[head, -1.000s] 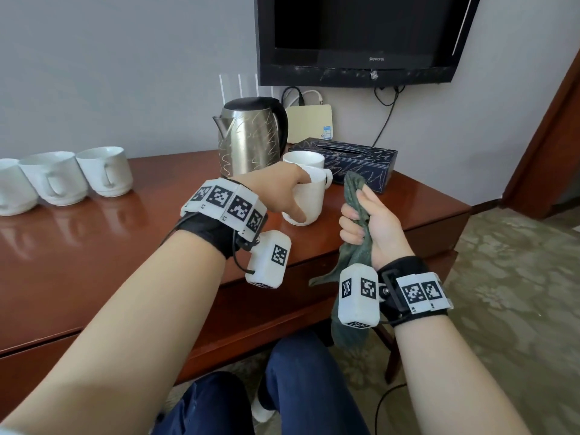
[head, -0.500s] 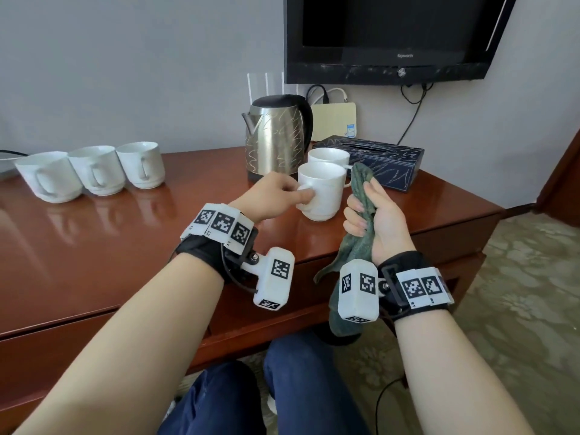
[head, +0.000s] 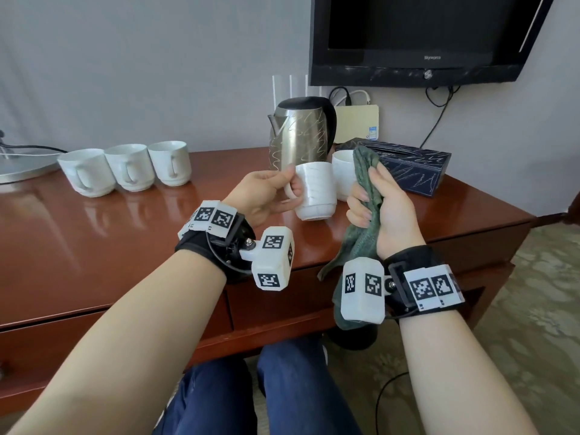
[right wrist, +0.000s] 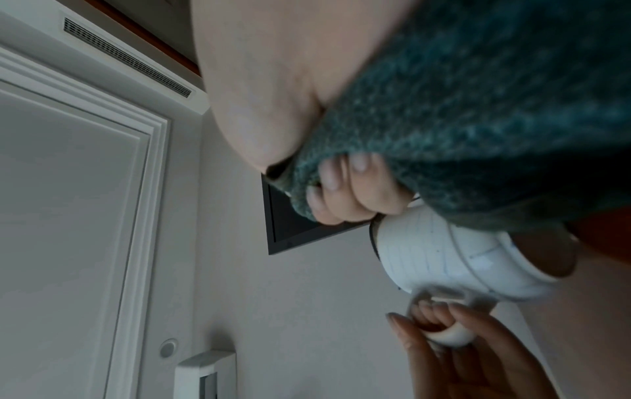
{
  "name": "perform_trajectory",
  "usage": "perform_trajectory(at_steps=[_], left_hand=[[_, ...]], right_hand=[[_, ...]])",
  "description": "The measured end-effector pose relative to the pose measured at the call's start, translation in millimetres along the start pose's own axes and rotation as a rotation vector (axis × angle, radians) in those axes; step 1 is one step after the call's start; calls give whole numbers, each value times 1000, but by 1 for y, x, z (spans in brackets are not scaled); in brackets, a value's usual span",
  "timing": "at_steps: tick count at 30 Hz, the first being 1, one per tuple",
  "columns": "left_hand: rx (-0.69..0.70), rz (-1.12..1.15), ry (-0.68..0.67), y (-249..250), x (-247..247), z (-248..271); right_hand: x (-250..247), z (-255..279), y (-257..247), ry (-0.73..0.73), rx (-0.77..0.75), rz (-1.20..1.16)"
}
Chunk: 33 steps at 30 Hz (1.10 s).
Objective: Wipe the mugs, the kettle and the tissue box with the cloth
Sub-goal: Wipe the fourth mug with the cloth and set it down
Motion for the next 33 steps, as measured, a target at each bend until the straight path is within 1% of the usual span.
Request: perform_trajectory(at_steps=[2,4,7,9,11,15,18,20,22,27,30,33], left_hand=[[-41,75,36,2,-12,2],[-46,96,62,3,-23,4],[9,94,101,7,-40,11],[43,133,140,12,-56,16],[69,206,189,21,-78,21],[153,311,297,47,-132,35],[213,426,350,65,-170,44],[245,491,373,76,-195,48],[281,541,383,88,-216,49],[392,536,402,122,-262,40],[433,511,421,139,-287,29],[446,509,455,151,-304,18]], right_hand=[[12,-3,2,-28,21,21],[21,-7,7,-44,27,17],[36,-15,15,-72,-3,-8],[50,-19,20,-111,-9,11],[70,-23,26,-162,-7,63],[119,-42,48,-267,26,244],[164,-60,64,-348,26,311],[192,-75,75,-375,14,337],[218,-93,85,-368,-47,385],[276,-128,94,-370,-403,669],[294,-148,103,-409,-566,829],[298,-172,121,-413,-649,995]])
Point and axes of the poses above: each hand's wrist, its own z-axis away from the middle knuckle, its own x-axis out of the palm, y = z × x, the point moved 5 cm from there along -z, towards the middle knuckle, and after that the axes turned 1 degree about -z, right-handed, at the moved point
